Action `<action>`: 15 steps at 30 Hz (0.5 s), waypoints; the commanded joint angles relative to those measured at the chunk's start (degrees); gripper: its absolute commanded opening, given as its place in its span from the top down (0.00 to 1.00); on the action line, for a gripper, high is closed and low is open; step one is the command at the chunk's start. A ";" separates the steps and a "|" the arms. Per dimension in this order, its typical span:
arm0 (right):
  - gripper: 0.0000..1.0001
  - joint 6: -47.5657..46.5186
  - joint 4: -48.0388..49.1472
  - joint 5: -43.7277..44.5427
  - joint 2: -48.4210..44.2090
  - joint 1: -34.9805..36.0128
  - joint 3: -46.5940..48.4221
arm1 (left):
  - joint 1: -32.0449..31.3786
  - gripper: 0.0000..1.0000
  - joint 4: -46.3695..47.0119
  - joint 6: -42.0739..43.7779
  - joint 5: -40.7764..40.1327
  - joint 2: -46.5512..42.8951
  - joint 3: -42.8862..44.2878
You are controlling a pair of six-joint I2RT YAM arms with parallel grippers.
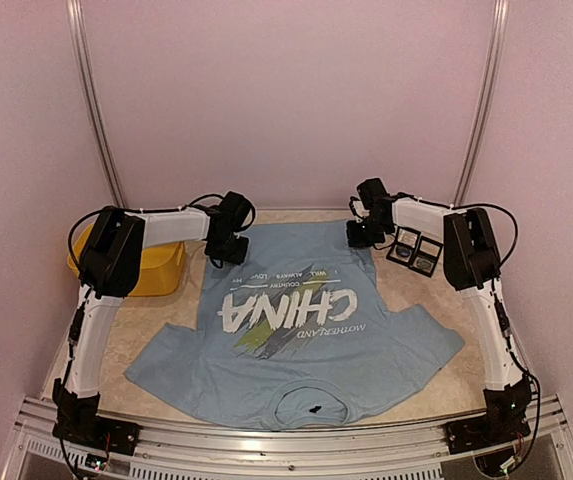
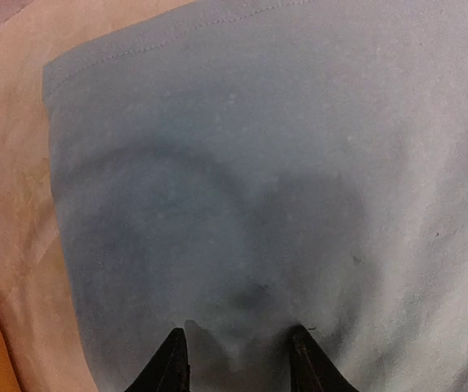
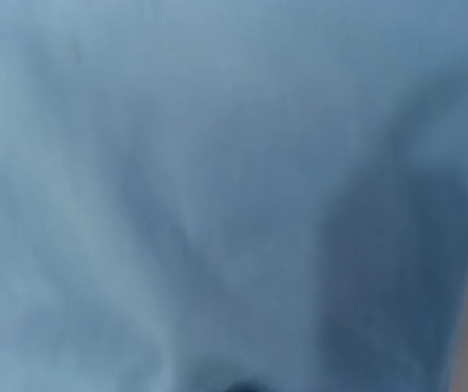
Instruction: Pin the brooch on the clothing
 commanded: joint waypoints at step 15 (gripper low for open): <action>1.00 -8.18 -13.30 7.81 2.05 -0.89 14.61 | 2.44 0.53 5.68 7.28 -7.54 -5.25 -2.00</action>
